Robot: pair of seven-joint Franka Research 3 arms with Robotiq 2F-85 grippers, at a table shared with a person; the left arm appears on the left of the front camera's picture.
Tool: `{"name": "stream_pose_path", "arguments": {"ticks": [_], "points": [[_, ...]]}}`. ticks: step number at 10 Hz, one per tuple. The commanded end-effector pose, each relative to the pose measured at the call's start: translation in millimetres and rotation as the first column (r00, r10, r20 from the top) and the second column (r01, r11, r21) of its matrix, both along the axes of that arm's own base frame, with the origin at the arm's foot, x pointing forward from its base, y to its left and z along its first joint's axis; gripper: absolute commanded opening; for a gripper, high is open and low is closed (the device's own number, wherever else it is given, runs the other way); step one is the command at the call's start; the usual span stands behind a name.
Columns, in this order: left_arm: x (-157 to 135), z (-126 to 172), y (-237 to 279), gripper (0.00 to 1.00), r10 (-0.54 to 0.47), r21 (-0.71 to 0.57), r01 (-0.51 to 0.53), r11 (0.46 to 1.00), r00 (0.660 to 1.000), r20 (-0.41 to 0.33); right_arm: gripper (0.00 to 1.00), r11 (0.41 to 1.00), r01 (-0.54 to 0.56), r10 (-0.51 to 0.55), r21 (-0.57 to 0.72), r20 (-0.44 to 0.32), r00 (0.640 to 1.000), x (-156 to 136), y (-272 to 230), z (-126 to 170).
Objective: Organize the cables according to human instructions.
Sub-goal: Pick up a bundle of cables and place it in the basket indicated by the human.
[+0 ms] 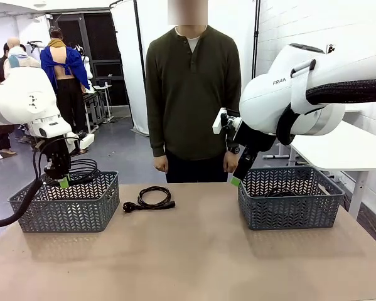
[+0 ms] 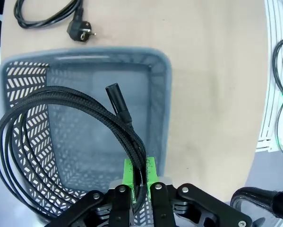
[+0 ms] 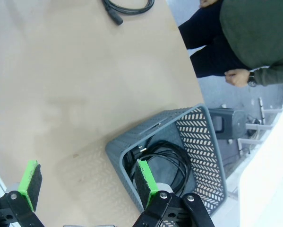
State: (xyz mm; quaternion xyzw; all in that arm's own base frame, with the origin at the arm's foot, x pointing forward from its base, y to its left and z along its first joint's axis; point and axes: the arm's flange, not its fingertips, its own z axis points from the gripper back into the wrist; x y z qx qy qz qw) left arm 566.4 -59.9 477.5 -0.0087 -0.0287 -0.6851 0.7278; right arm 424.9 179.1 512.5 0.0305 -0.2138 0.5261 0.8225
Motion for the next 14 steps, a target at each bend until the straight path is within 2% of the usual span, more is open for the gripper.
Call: {"name": "stream_pose_path", "arguments": {"ticks": [1,6,7,12,14], "points": [[16.8,-0.4,7.4,0.0,0.016,-0.026,-0.016,1.0,1.0,-0.002,1.0,1.0,0.004,-0.004,-0.002,-0.002,1.0,-0.2,0.0,-1.4],[31.2,-23.5,8.8,0.0,0.039,0.006,-0.039,0.999,0.999,-0.008,1.0,1.0,0.004,-0.004,-0.002,-0.002,1.0,-0.2,0.0,-1.4],[31.9,-26.2,9.6,0.02,0.053,0.012,-0.052,0.999,0.999,-0.011,1.0,1.0,0.004,-0.004,-0.002,-0.002,1.0,-0.2,0.0,-1.4],[29.9,-19.5,13.0,1.0,0.09,0.005,-0.09,0.996,0.996,0.023,1.0,1.0,0.004,-0.004,-0.002,-0.002,1.0,-0.2,0.0,-1.4],[27.8,-10.1,8.8,1.0,0.087,0.018,-0.088,0.996,0.996,0.021,1.0,1.0,0.004,-0.004,-0.002,-0.002,1.0,-0.2,0.0,-1.4]]}}
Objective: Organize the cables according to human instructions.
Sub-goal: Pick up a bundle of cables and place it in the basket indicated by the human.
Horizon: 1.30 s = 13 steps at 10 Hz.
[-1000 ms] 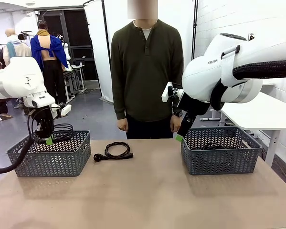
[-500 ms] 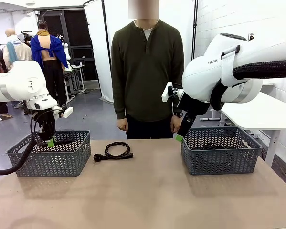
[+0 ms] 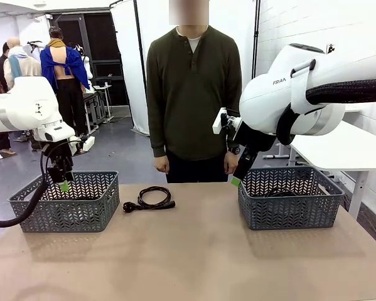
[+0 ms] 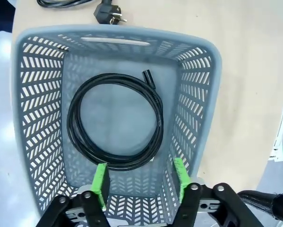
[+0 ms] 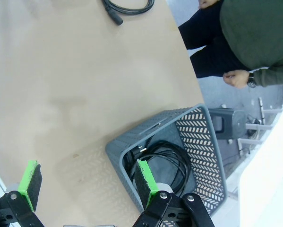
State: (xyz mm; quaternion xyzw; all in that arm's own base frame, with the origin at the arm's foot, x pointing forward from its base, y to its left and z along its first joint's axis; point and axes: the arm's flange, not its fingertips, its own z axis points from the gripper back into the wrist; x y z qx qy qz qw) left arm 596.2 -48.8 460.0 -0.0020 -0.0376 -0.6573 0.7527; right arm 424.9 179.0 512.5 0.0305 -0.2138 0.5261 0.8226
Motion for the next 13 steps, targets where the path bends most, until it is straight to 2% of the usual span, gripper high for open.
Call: {"name": "stream_pose_path", "arguments": {"ticks": [1,5,6,7,13], "points": [[-3.4,10.1,-3.4,1.0,0.015,0.024,-0.015,1.0,1.0,-0.004,1.0,1.0,0.004,-0.004,-0.002,-0.002,1.0,-0.2,0.0,-1.4],[-11.6,15.6,-6.3,1.0,0.037,0.007,-0.037,0.999,0.999,-0.014,1.0,1.0,0.004,-0.004,-0.002,-0.002,1.0,-0.2,0.0,-1.4],[-17.6,18.7,-8.2,1.0,0.081,-0.103,-0.079,0.992,0.996,0.02,1.0,1.0,0.004,-0.004,-0.002,-0.002,1.0,-0.2,0.0,-1.4],[-6.5,11.9,-5.9,1.0,0.013,0.009,-0.013,1.0,1.0,-0.008,1.0,1.0,0.004,-0.004,-0.002,-0.002,1.0,-0.2,0.0,-1.4],[-6.5,11.9,-5.9,1.0,0.013,0.009,-0.013,1.0,1.0,-0.008,1.0,1.0,0.004,-0.004,-0.002,-0.002,1.0,-0.2,0.0,-1.4]]}}
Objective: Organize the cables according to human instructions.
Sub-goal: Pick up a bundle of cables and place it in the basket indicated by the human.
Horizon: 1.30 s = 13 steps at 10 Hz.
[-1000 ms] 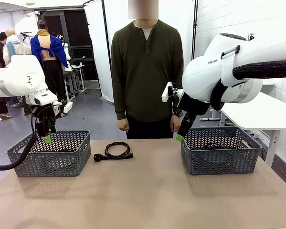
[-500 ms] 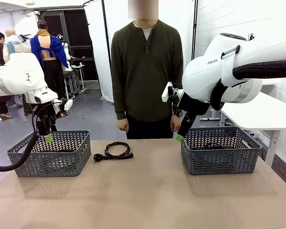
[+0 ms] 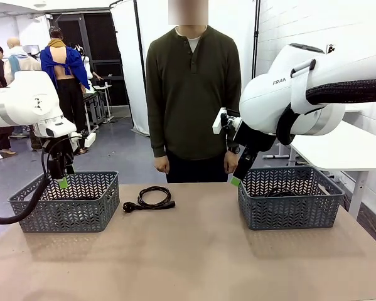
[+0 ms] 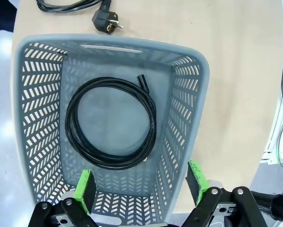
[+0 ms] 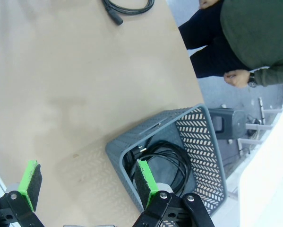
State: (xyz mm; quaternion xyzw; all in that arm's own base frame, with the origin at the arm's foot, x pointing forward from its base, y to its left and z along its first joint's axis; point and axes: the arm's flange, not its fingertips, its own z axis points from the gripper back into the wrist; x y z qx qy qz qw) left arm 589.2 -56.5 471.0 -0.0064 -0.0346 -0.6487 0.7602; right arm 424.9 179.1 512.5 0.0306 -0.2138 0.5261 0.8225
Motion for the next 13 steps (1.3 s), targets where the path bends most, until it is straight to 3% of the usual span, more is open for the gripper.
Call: {"name": "stream_pose_path", "arguments": {"ticks": [1,2,4,6,8,13], "points": [[0.6,0.9,1.7,1.0,-0.01,0.013,0.01,1.0,1.0,0.003,1.0,1.0,0.004,-0.004,-0.002,-0.002,1.0,-0.2,0.0,-1.4],[0.0,0.0,0.0,1.0,0.0,0.0,0.0,1.0,1.0,0.0,1.0,1.0,0.004,-0.004,-0.002,-0.002,1.0,-0.2,0.0,-1.4],[-15.2,13.5,-25.9,1.0,0.081,0.002,-0.082,0.997,0.994,0.074,1.0,1.0,0.004,-0.004,-0.002,-0.002,1.0,-0.2,0.0,-1.4],[-32.1,24.3,-50.0,1.0,0.081,-0.012,-0.08,0.997,0.989,0.122,1.0,1.0,0.004,-0.004,-0.002,-0.002,1.0,-0.2,0.0,-1.4],[-52.5,28.5,-74.6,1.0,0.091,-0.09,-0.083,0.992,0.991,0.093,1.0,1.0,0.004,-0.004,-0.002,-0.002,1.0,-0.2,0.0,-1.4],[-100.8,22.6,-120.6,1.0,0.146,-0.278,-0.101,0.955,0.979,0.145,1.0,1.0,0.004,-0.004,-0.002,-0.002,1.0,-0.2,0.0,-1.4]]}}
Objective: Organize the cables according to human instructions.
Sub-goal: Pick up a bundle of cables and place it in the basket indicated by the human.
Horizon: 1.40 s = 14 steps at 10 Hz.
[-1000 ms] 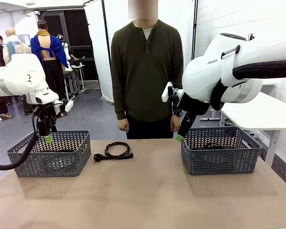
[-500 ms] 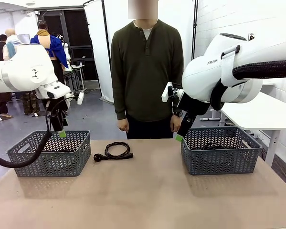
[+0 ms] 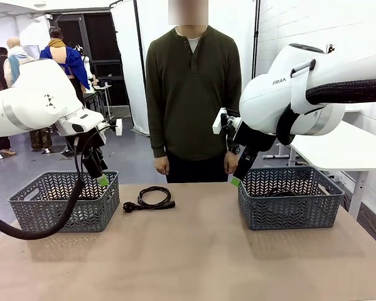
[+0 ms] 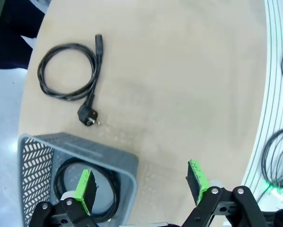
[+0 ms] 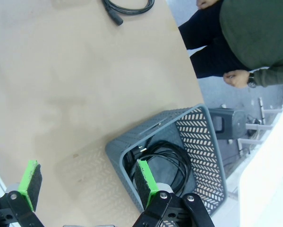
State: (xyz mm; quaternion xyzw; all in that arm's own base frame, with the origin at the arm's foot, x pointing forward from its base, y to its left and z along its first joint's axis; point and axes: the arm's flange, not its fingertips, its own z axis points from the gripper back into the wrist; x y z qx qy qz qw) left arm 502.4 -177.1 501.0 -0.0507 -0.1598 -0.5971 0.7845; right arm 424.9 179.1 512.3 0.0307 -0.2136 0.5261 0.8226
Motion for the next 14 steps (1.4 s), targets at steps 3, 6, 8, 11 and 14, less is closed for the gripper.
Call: {"name": "stream_pose_path", "arguments": {"ticks": [3,6,8,11,14], "points": [[-40.4,-21.8,-17.8,1.0,0.04,-0.034,-0.039,0.999,0.999,0.037,1.0,1.0,0.004,-0.004,-0.002,-0.001,1.0,-0.2,-0.1,-1.2],[-46.1,-27.0,-23.9,1.0,0.058,-0.1,-0.055,0.994,0.998,0.028,1.0,1.0,0.004,-0.004,-0.002,-0.001,1.0,-0.2,-0.1,-1.2],[-42.0,-26.2,-26.7,1.0,0.03,-0.048,-0.029,0.998,0.999,0.021,1.0,1.0,0.004,-0.004,-0.002,-0.001,1.0,-0.2,-0.1,-1.2],[-42.0,-26.2,-26.7,1.0,0.03,-0.048,-0.029,0.998,0.999,0.021,1.0,1.0,0.004,-0.004,-0.002,-0.001,1.0,-0.2,-0.1,-1.2],[-42.0,-26.2,-26.7,1.0,0.03,-0.048,-0.029,0.998,0.999,0.021,1.0,1.0,0.004,-0.004,-0.002,-0.001,1.0,-0.2,-0.1,-1.2]]}}
